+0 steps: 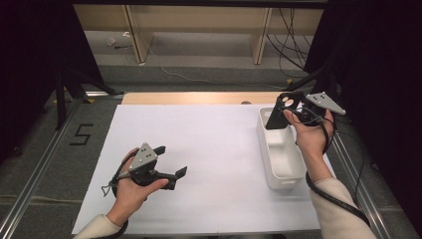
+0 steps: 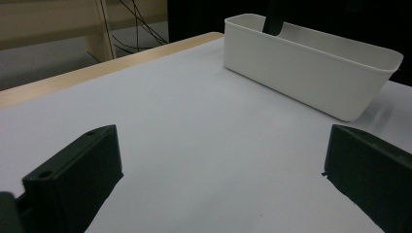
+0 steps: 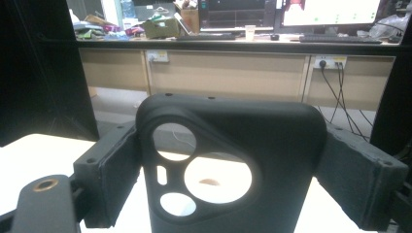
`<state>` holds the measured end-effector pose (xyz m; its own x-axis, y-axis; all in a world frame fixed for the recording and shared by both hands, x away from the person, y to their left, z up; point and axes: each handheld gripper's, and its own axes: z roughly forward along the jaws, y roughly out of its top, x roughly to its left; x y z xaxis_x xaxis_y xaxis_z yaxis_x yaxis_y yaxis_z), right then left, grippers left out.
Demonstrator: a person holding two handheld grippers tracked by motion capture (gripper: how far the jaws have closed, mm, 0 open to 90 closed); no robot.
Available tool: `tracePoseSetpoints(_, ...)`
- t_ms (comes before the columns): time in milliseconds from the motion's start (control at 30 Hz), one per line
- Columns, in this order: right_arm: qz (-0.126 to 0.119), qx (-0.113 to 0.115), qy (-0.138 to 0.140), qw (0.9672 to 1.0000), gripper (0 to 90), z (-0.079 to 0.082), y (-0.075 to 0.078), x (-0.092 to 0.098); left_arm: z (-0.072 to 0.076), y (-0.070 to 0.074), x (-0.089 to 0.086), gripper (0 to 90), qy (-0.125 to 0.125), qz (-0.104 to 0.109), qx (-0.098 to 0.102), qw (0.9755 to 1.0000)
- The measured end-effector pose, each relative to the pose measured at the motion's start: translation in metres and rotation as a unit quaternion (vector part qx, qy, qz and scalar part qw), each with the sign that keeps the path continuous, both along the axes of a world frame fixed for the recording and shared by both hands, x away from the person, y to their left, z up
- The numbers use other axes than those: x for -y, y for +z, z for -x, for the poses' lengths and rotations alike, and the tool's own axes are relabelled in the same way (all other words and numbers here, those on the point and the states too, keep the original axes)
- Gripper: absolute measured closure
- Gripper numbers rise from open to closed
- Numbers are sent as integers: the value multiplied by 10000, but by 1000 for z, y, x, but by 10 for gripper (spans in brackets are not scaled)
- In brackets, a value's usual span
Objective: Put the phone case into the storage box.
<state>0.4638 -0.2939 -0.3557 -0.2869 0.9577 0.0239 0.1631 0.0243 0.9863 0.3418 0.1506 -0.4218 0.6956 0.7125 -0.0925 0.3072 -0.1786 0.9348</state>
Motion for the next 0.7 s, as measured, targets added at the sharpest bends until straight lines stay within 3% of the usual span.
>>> tracePoseSetpoints(700, 130, -187, -12, 9997, 153, -11, -3, -2, 0, 0, 0, 0, 3, 7, -9, 10000)
